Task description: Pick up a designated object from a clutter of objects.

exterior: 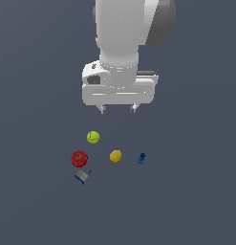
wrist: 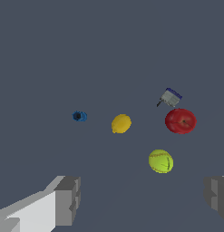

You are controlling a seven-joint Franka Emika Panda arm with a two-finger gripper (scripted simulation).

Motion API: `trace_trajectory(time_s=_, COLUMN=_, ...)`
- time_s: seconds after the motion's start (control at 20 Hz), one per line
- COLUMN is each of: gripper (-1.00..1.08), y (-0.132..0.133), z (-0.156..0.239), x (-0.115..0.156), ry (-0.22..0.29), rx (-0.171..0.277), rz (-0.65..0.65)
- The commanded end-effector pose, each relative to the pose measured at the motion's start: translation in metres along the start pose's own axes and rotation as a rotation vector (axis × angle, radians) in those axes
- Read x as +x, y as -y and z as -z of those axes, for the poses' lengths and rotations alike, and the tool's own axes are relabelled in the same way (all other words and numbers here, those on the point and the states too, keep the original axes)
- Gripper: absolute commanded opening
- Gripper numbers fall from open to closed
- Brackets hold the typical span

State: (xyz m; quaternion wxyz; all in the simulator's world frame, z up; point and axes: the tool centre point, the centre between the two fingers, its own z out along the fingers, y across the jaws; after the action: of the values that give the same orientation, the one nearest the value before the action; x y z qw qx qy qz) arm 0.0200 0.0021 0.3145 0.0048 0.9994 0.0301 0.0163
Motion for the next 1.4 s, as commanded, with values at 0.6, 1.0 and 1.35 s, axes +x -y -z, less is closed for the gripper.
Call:
trace_trajectory(time_s=0.6, gripper=1.0, y=0.062, z=-0.125, x=0.042, ry=0.02, rx=-0.003, rz=0.247)
trace_trajectory(time_s=1.0, gripper=1.0, y=0.097, z=-0.192, x=0.048, ry=0.027, rx=0.009, rz=0.37)
trace_trajectory(time_s=1.35, gripper=1.0, y=0.112, z=-0.219, x=0.047, ry=0.029, rx=0.016, rz=0.419)
